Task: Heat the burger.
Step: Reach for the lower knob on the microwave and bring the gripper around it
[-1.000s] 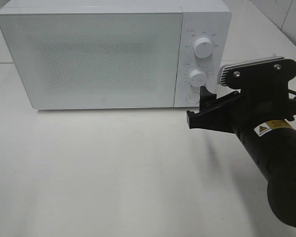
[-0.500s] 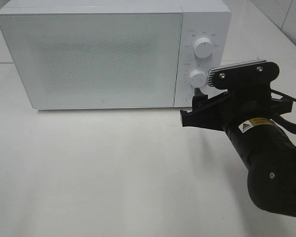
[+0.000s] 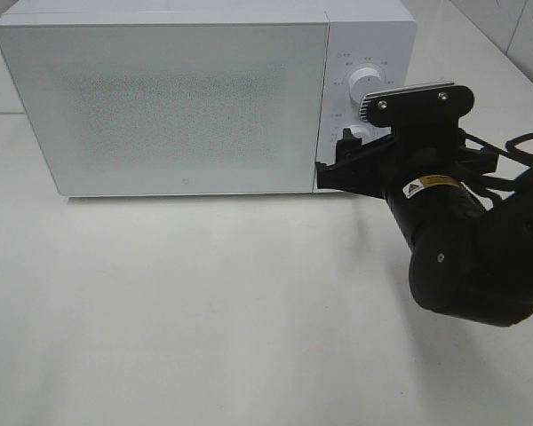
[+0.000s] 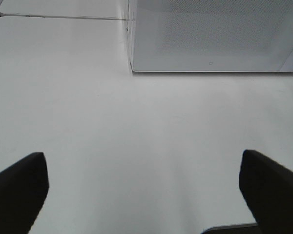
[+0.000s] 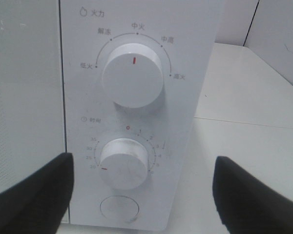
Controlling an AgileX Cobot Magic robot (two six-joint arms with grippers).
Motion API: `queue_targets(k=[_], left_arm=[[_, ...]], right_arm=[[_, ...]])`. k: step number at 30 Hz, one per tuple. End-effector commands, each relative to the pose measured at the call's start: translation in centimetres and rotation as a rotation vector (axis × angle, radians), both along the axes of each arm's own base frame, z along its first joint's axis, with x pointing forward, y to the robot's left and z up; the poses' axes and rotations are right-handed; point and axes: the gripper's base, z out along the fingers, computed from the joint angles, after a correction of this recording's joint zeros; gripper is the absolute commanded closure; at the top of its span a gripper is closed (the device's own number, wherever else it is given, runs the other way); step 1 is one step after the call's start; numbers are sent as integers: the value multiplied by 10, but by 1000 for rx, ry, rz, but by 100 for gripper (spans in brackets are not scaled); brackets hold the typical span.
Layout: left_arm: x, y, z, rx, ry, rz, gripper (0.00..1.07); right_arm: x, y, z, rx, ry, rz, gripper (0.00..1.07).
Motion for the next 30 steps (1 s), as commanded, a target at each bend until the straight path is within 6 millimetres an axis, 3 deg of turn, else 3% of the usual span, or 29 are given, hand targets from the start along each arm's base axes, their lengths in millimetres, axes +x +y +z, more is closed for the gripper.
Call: queue_targets(k=[1,13,30], left_arm=[[-2,0,1,-9,-28,-2,9],[-2,0,1,-9,-28,-2,9],[-2,0,1,-9,-28,-2,9]], right_arm=[[10,3,-2,26,-13,11,31],[39,14,-18,42,-4,3,31],[51,15,-28,38,6,-5,31]])
